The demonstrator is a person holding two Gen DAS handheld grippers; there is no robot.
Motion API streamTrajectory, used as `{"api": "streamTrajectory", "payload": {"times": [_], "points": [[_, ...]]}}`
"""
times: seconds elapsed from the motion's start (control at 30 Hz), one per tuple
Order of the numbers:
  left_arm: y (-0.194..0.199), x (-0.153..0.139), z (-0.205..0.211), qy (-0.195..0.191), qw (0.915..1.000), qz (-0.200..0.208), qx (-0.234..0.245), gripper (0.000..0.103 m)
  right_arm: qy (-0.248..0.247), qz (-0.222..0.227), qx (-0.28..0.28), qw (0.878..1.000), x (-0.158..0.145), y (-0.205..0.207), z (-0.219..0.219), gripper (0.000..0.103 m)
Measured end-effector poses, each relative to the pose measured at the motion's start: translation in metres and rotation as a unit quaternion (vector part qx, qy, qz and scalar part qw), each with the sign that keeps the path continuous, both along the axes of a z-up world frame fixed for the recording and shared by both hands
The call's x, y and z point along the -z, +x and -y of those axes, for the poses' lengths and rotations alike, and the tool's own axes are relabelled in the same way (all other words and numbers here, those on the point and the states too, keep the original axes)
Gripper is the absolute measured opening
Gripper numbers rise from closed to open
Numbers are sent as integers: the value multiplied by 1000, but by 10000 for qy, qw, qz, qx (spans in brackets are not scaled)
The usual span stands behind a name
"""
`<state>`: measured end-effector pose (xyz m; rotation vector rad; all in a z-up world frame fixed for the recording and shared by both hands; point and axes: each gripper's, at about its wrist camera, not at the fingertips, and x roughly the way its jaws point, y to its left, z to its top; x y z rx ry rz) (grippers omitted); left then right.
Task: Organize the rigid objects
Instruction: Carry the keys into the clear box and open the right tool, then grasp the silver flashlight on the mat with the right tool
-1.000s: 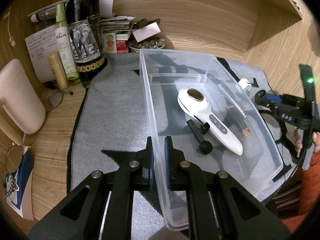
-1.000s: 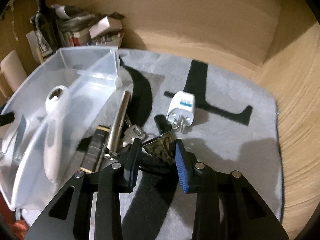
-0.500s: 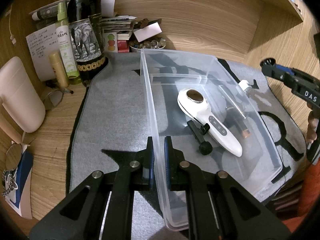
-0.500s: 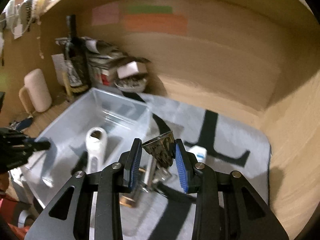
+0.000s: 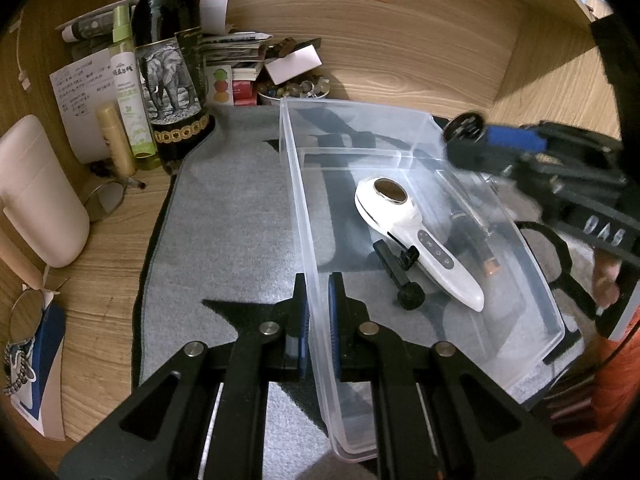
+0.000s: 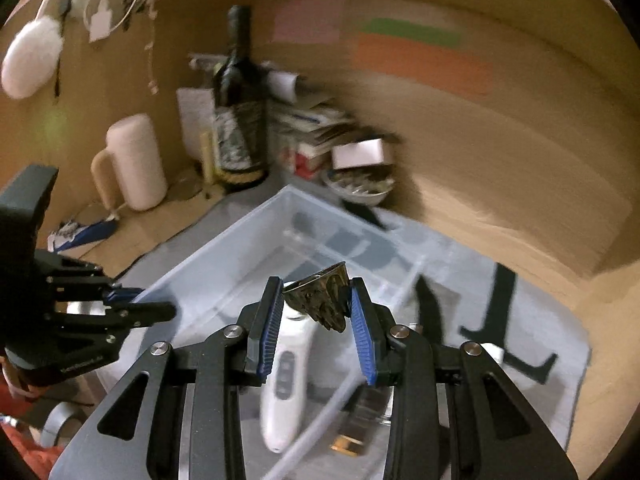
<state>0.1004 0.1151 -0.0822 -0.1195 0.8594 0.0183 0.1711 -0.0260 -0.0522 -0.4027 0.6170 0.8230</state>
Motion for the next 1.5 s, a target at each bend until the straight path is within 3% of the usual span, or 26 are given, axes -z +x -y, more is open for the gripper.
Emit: {"api": "streamTrajectory", "payload": {"times": [0.5,0.57,0.63,0.77,1.23,1.5], "points": [[0,0,1,18,10000,-3,8,8,-478,-598,-295,9966,34,-2,-27,30],[0,0,1,19,10000,-6,8,8,-509,-600,-288,9965,34,-3,-28,33],[0,0,1,30,10000,-10,9,8,-487,-566,-269,9968,33,-4,-26,43],[1,0,2,54,10000,-18,4,8,-396,-489,-204,9978,28,-3,-18,45],[2,0,2,50,10000,-16,6,8,69,-226,805,9965,-5,29,53,46],[2,0,3,62,10000,-15,4,8,-162,-413,1304,9905,17,50,82,46]]}}
